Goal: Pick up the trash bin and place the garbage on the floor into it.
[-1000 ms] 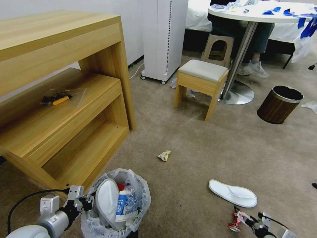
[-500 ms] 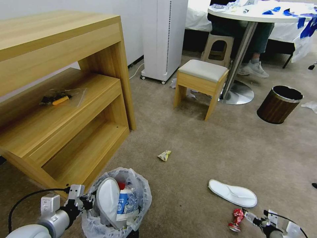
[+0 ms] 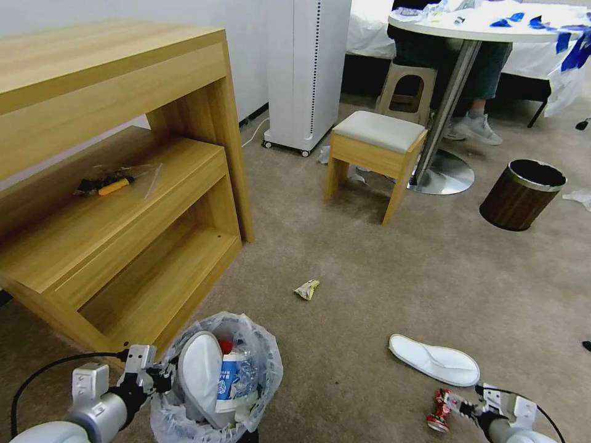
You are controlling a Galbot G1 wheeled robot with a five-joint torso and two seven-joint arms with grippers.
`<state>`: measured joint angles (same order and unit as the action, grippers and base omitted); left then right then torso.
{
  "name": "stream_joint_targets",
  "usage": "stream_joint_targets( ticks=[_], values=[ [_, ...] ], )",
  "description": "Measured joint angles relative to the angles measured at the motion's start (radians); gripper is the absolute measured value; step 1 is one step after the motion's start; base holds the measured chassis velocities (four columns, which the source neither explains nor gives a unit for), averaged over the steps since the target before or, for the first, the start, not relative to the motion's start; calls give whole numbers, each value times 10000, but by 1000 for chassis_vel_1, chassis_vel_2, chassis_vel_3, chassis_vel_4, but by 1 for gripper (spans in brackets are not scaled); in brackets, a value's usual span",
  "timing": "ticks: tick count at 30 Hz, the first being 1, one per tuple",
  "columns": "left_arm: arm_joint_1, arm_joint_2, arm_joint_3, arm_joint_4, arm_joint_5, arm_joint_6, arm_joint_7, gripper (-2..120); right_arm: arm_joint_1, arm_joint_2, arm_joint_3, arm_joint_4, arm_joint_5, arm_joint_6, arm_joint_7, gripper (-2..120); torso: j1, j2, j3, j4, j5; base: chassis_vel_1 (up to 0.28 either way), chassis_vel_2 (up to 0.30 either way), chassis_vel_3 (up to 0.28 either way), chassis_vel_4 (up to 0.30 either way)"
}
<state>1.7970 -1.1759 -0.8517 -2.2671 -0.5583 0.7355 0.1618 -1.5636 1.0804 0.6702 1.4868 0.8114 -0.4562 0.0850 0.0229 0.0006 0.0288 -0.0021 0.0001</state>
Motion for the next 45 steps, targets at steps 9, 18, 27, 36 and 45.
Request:
stream_joint_targets(
  ticks=[9,18,27,36,45],
  values=[
    [-101,-20,105,31,-5,-1,9,0,346,-169,10,-241,25,40,-120,100,0,0,0,2,2,0,0,0,0],
    [-16,-62,71,-58,-4,-3,124,0,764,-100,-158,-308,31,-20,-122,100,0,0,0,3,2,0,0,0,0],
    [-61,-100,103,-52,-1,-17,154,0,631,-104,-116,-349,38,12,-55,100,0,-1,0,1,2,0,0,0,0],
    [-74,-147,122,41,10,-23,186,0,110,-176,157,-97,-106,244,-156,100,0,0,0,1,-1,0,0,0,0],
    [-124,-151,132,60,10,-29,215,0,-314,-223,274,-18,-445,490,-443,100,0,0,-1,1,1,0,0,0,0]
  ],
)
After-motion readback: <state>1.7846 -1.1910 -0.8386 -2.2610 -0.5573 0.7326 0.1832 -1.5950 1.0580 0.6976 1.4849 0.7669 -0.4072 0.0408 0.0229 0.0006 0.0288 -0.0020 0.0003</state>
